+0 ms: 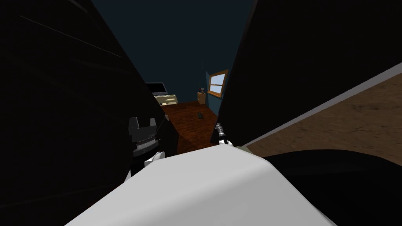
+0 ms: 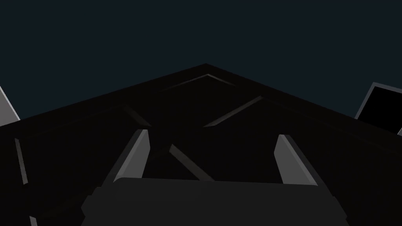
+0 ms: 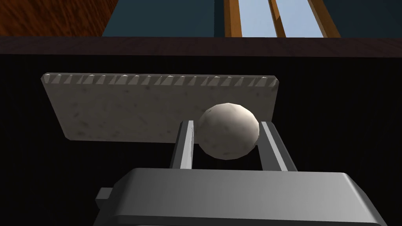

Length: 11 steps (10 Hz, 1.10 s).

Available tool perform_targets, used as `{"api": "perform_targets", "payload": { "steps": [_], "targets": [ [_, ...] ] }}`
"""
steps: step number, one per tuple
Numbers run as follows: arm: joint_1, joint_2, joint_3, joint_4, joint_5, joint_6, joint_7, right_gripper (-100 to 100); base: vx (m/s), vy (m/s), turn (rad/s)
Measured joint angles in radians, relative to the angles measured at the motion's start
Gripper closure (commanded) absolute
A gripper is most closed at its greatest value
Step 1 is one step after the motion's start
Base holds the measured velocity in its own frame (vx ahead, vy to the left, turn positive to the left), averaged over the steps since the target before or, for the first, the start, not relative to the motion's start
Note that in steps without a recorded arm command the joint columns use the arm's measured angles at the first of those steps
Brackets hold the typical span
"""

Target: Push the door open

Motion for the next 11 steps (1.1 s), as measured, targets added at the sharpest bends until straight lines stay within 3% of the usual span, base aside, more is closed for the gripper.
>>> {"api": "perform_targets", "payload": {
  "steps": [2, 5, 6, 7, 11],
  "targets": [
    [-0.006, -0.006, -0.023, 0.007, -0.016, -0.003, 0.013, 100, 0.176, 0.068, -0.053],
    [0.007, -0.007, -0.046, -0.003, -0.032, 0.007, 0.023, 100, 0.182, 0.03, -0.046],
    [0.021, -0.002, -0.051, -0.031, -0.035, 0.021, 0.025, 100, 0.21, 0.027, -0.047],
    [0.011, -0.007, -0.059, -0.012, -0.041, 0.018, 0.03, 100, 0.205, 0.029, -0.04],
    [0.022, -0.006, -0.081, -0.027, -0.053, 0.026, 0.039, 100, 0.143, 0.004, -0.031]
  ]
}}
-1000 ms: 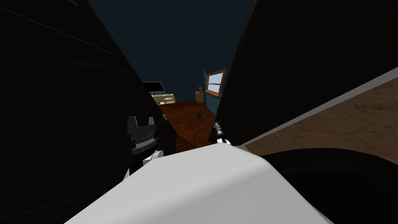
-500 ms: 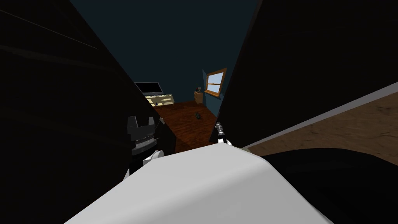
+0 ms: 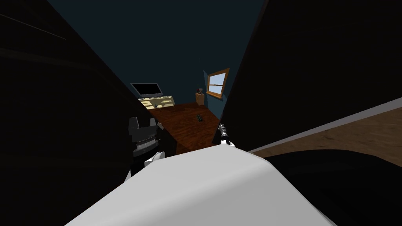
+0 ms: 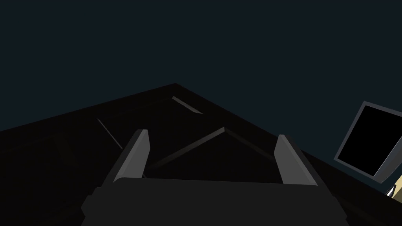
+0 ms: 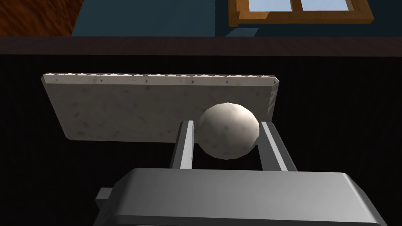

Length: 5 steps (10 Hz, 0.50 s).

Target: Push the door open

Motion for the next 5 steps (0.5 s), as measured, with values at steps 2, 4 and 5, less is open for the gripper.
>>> {"api": "perform_targets", "payload": {
  "steps": [2, 4, 5],
  "targets": [
    [0.003, -0.003, -0.017, -0.001, -0.008, 0.003, 0.005, 100, 0.193, 0.012, -0.052],
    [0.013, 0.0, -0.036, -0.011, -0.018, 0.006, 0.011, 100, 0.199, 0.001, -0.04],
    [0.003, -0.007, -0.048, 0.006, -0.024, 0.0, 0.015, 100, 0.193, 0.028, -0.054]
  ]
}}
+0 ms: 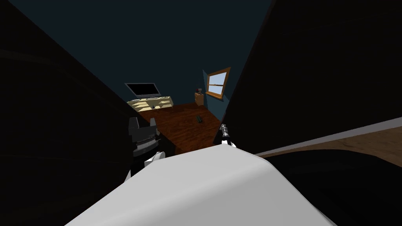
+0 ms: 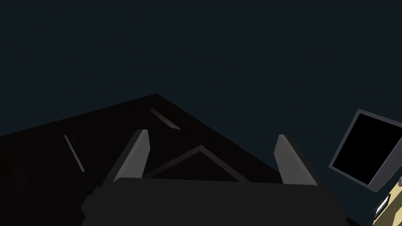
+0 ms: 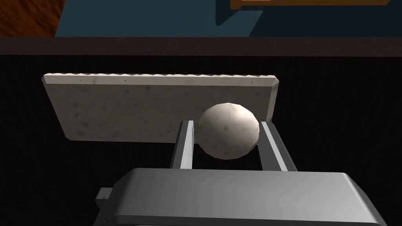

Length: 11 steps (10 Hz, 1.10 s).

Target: Push the door open

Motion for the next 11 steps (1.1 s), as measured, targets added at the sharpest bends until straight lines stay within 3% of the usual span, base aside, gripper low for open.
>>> {"api": "perform_targets", "payload": {
  "steps": [1, 5, 7, 11],
  "targets": [
    [-0.006, -0.007, -0.012, 0.012, -0.006, -0.006, 0.004, 100, 0.194, 0.024, -0.057],
    [0.013, 0.002, -0.057, -0.015, -0.027, 0.007, 0.025, 100, 0.204, 0.004, -0.051],
    [0.007, -0.009, -0.069, -0.004, -0.034, 0.004, 0.027, 100, 0.105, -0.015, -0.034],
    [0.012, -0.009, -0.1, 0.006, -0.049, 0.005, 0.039, 100, 0.184, -0.026, -0.035]
  ]
}}
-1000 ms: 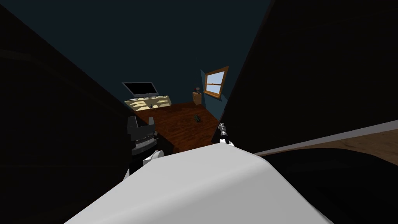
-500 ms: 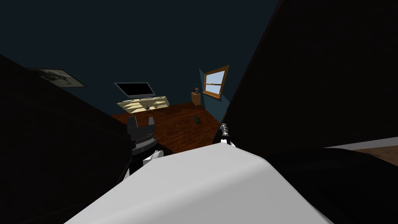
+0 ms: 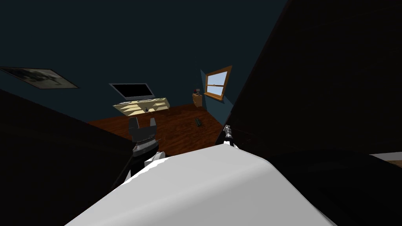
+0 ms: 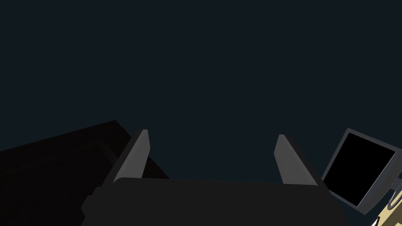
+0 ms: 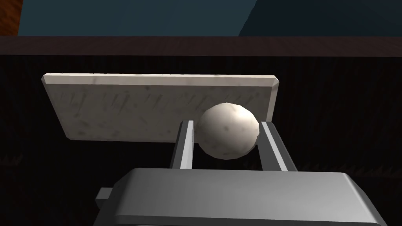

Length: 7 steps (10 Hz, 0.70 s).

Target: Push the door open

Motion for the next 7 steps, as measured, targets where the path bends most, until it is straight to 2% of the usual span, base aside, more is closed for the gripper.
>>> {"api": "perform_targets", "payload": {
  "steps": [1, 2, 3, 4, 5, 7],
  "targets": [
    [-0.01, -0.008, -0.011, 0.026, -0.006, -0.013, 0.003, 100, 0.143, -0.017, -0.027],
    [-0.012, -0.012, -0.018, 0.027, -0.009, -0.017, 0.005, 100, 0.049, -0.013, -0.004],
    [-0.004, -0.009, -0.02, 0.002, -0.01, -0.01, 0.005, 100, 0.157, -0.028, -0.043],
    [0.014, 0.006, -0.029, -0.032, -0.014, 0.009, 0.01, 100, 0.224, -0.025, -0.062],
    [0.007, -0.001, -0.041, -0.006, -0.02, 0.006, 0.014, 100, 0.204, -0.005, -0.039],
    [0.018, -0.001, -0.065, -0.015, -0.031, 0.004, 0.02, 100, 0.2, -0.021, -0.056]
  ]
}}
